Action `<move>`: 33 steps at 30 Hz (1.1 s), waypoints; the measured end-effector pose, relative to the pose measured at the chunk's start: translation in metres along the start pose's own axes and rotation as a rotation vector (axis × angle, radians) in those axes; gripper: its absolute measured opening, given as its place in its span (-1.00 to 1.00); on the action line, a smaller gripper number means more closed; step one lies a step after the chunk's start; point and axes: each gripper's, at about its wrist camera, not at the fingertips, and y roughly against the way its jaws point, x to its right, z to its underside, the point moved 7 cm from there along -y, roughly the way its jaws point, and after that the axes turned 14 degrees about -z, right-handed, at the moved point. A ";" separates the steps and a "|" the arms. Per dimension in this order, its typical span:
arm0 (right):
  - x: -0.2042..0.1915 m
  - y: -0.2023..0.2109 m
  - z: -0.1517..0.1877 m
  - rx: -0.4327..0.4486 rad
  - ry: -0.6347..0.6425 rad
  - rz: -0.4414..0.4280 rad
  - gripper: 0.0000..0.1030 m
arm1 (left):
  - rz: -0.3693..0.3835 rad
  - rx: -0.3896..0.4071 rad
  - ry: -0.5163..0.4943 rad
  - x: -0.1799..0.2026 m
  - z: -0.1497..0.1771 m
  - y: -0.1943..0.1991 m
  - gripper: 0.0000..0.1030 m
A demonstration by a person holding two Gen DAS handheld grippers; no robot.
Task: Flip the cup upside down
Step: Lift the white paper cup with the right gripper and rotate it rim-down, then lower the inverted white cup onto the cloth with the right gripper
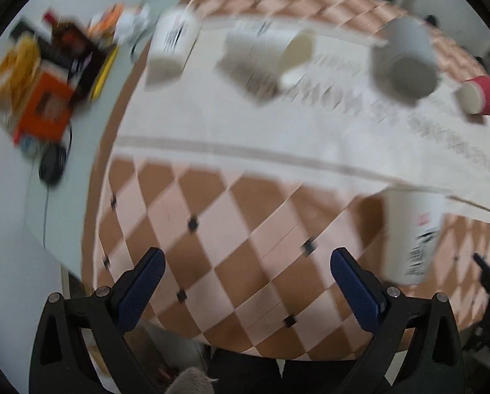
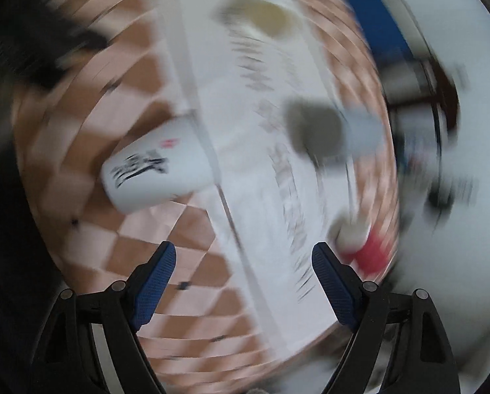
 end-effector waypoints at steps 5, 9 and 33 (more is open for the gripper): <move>-0.041 -0.021 -0.021 -0.050 0.540 0.204 0.63 | -0.009 -0.096 0.037 -0.004 0.023 -0.039 0.99; -0.069 -0.035 -0.018 -0.067 0.896 0.327 0.62 | -0.004 -0.127 0.048 -0.004 0.032 -0.054 1.00; -0.069 -0.070 -0.027 -0.163 1.014 0.286 0.28 | -0.025 -0.130 0.152 -0.072 0.039 -0.094 0.99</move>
